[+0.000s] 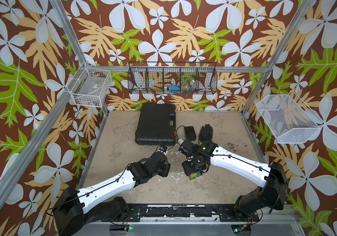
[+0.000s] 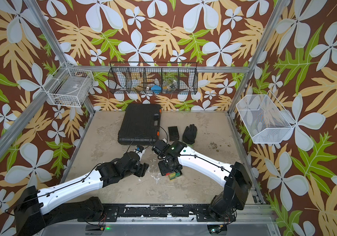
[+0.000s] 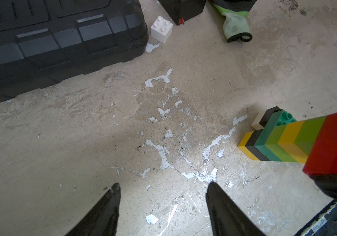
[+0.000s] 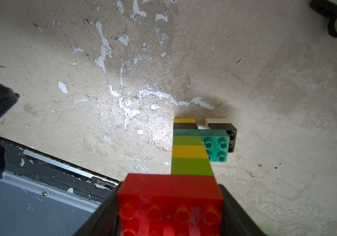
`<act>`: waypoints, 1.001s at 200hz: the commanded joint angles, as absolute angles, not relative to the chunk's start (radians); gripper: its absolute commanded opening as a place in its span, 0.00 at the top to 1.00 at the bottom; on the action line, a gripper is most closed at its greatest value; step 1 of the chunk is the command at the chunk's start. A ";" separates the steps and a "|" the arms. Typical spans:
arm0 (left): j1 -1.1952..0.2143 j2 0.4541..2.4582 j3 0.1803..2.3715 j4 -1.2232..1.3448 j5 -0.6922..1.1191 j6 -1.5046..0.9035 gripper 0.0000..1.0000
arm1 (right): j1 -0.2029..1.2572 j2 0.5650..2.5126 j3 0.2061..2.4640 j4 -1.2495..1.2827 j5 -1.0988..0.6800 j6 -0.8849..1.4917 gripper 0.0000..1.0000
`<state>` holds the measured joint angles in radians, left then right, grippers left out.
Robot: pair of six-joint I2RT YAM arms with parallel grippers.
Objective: Assemble a giraffe with lego
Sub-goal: Assemble the lego brick with the lego brick.
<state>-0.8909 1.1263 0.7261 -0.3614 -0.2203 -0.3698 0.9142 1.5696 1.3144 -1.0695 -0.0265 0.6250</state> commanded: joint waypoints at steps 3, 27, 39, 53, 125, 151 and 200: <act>-0.891 1.129 0.733 -0.358 -0.225 -0.370 0.30 | 0.913 1.574 1.285 -1.082 -0.056 0.639 0.56; -0.890 1.127 0.734 -0.360 -0.226 -0.370 0.30 | 0.913 1.572 1.262 -1.060 -0.067 0.646 0.56; -0.890 1.125 0.733 -0.360 -0.227 -0.370 0.30 | 0.913 1.572 1.251 -1.052 -0.072 0.646 0.56; -0.891 1.124 0.733 -0.363 -0.229 -0.370 0.30 | 0.912 1.574 1.237 -1.044 -0.080 0.645 0.56; -0.890 1.122 0.734 -0.364 -0.229 -0.371 0.30 | 0.895 1.542 1.216 -1.046 -0.095 0.662 0.54; -0.890 1.123 0.735 -0.364 -0.225 -0.371 0.30 | 0.894 1.526 1.240 -1.055 -0.092 0.679 0.48; -0.891 1.115 0.738 -0.366 -0.223 -0.374 0.30 | 0.895 1.507 1.272 -1.064 -0.076 0.699 0.34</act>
<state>-0.8909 1.1236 0.7284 -0.3622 -0.2237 -0.3698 0.8948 1.5143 1.2610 -1.0122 -0.0559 0.6724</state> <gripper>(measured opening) 0.699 0.674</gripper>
